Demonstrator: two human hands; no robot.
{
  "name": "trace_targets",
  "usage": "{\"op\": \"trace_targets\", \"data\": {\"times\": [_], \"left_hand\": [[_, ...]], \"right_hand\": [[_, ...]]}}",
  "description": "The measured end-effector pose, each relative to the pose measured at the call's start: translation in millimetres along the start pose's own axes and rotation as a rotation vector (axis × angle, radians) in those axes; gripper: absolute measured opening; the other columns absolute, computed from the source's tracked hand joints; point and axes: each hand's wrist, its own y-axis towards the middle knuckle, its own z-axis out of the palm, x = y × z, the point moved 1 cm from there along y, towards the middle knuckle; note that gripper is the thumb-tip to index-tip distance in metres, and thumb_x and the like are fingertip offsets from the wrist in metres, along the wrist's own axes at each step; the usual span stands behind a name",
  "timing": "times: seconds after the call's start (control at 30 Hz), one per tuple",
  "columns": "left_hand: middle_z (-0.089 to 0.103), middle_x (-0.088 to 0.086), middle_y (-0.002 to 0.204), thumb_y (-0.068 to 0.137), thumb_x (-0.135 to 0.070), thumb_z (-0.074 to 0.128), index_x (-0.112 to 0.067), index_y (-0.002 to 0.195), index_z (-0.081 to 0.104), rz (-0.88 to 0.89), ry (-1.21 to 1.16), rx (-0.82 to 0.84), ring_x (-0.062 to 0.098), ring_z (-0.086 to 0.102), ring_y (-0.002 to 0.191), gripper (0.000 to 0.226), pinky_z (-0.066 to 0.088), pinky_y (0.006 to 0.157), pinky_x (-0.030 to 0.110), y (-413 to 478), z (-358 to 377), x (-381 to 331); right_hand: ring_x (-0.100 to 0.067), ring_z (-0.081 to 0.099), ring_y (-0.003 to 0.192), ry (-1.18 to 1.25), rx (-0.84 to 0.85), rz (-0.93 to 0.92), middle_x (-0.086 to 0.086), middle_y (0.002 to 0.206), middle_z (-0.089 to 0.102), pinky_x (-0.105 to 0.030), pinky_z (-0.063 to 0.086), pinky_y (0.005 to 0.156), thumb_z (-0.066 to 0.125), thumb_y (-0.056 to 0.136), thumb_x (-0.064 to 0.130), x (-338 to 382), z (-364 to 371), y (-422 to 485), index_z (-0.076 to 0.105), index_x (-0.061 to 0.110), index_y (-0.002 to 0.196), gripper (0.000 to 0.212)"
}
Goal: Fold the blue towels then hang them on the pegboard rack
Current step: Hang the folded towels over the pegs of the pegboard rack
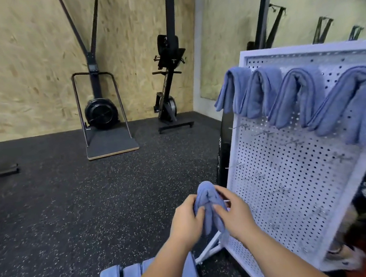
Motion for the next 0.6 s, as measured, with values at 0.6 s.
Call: {"op": "trace_targets", "data": {"times": [0.6], "left_hand": [[0.069, -0.013, 0.106, 0.105, -0.019, 0.047, -0.033, 0.121, 0.064, 0.218, -0.015, -0.124, 0.011, 0.063, 0.095, 0.027, 0.051, 0.077, 0.035, 150.7, -16.4, -88.4]], "right_hand": [[-0.003, 0.063, 0.097, 0.268, -0.607, 0.006, 0.013, 0.123, 0.064, -0.023, 0.045, 0.088, 0.069, 0.102, 0.031, 63.8, -29.7, 100.0, 0.072, 0.043, 0.127, 0.028]]}}
